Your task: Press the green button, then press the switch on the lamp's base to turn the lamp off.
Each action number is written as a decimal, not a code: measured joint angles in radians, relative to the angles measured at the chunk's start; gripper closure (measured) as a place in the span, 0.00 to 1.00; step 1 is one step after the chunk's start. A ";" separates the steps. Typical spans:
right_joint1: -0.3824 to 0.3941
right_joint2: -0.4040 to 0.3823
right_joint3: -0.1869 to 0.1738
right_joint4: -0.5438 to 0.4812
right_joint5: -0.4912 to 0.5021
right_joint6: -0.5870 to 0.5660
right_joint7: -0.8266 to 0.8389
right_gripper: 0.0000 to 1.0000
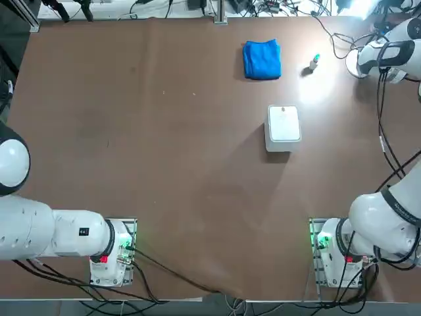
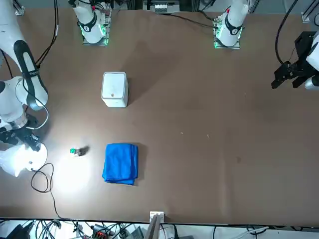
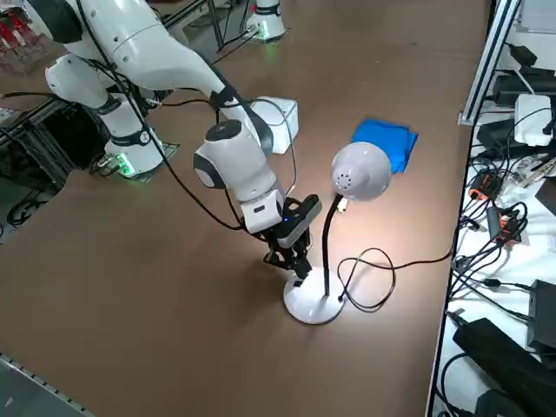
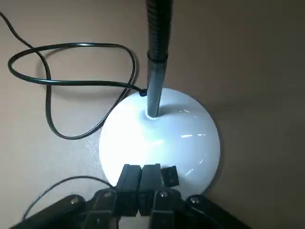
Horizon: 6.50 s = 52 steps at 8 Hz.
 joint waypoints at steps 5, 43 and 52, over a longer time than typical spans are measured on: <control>-0.013 0.000 -0.003 0.000 0.000 0.000 0.000 0.99; 0.239 -0.681 0.021 0.216 0.081 -1.366 0.038 0.00; 0.456 -0.585 -0.059 0.342 0.019 -1.426 0.095 0.00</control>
